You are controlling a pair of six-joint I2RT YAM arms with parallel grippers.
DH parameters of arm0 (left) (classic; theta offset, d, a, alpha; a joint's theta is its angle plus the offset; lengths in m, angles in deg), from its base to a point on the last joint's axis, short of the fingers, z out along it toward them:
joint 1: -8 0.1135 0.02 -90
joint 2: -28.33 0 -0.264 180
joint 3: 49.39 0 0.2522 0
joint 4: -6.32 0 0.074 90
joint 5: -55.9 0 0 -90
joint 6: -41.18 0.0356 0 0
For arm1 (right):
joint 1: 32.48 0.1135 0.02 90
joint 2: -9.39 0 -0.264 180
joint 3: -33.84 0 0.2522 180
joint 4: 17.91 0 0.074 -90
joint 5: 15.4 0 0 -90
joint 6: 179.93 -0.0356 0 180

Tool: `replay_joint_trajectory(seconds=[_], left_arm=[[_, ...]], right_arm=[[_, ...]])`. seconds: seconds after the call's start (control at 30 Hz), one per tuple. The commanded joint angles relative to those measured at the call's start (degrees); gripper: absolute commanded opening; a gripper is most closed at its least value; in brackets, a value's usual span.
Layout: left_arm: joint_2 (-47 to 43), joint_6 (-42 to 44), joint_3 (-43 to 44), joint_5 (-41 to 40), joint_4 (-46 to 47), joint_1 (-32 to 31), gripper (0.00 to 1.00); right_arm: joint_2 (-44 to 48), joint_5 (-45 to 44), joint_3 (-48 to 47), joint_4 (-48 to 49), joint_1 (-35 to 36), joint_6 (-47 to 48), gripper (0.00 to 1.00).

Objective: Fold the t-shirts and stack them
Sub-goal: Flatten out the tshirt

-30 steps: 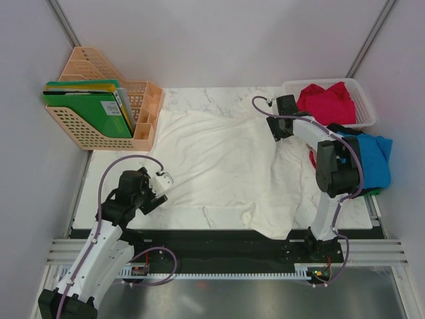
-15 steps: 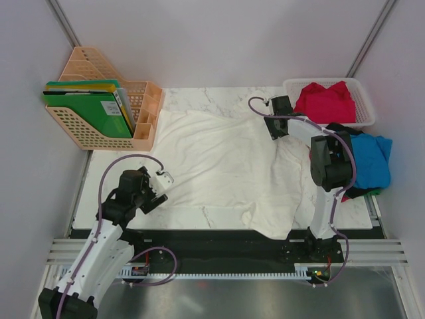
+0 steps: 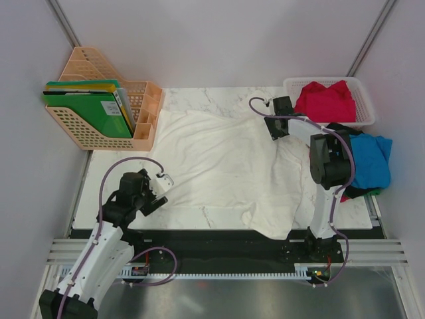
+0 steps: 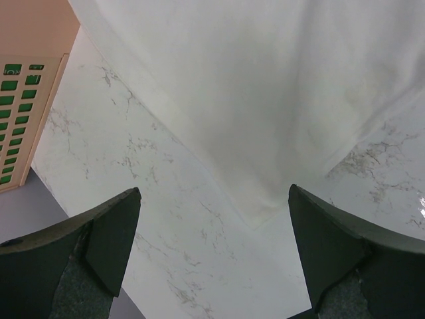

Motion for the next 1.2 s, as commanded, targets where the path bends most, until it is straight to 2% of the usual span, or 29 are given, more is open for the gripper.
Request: replay_joint_trajectory(seconds=[0.0,0.13,0.27,0.47,0.53,0.63,0.77,0.8,0.83,0.87,0.97,1.17], left_arm=[[0.74,-1.18,0.68,0.04,1.75,0.20,0.99],[-0.49,-1.97,1.03,0.30,2.46,0.20,0.99],[1.43,-2.41,1.91,0.57,2.46,0.20,1.00],[1.79,-2.76,1.74,1.53,3.33,0.20,1.00],[2.40,-3.46,2.61,1.88,3.69,0.20,1.00],[8.98,-5.75,5.41,2.32,3.43,0.20,1.00],[19.09,-10.04,10.95,5.91,3.34,0.20,1.00],[21.72,-10.84,12.36,7.06,2.73,0.20,1.00],[25.83,-11.55,15.16,8.29,2.46,0.20,1.00],[28.05,-12.51,16.32,10.74,2.28,0.20,0.99],[33.76,-12.96,18.96,13.91,2.89,-0.15,0.98],[37.74,-13.22,18.44,12.79,4.83,-3.31,0.98]], right_arm=[[2.41,-0.82,0.99,2.35,-4.51,0.06,0.65],[7.59,6.97,4.76,5.68,-4.42,0.06,0.65],[12.87,9.91,3.55,4.99,-3.11,-0.55,0.71],[18.14,12.01,-0.41,-2.03,-1.26,-0.64,0.80],[19.73,15.96,-1.72,-8.06,-1.17,-0.29,0.86],[20.69,21.85,-3.31,-17.56,-1.17,0.85,0.92],[22.54,27.38,-0.85,-21.90,-1.08,-0.99,0.89],[22.19,30.36,-0.50,-22.17,-1.16,-1.60,0.85],[21.67,31.26,-0.32,-21.99,-1.17,-2.48,0.77],[20.10,31.79,-0.76,-21.91,-0.82,-2.31,0.74],[15.10,28.73,-4.62,-19.10,-0.55,-2.23,0.73],[-3.77,24.42,-26.31,-20.32,-0.38,-3.80,0.72]])
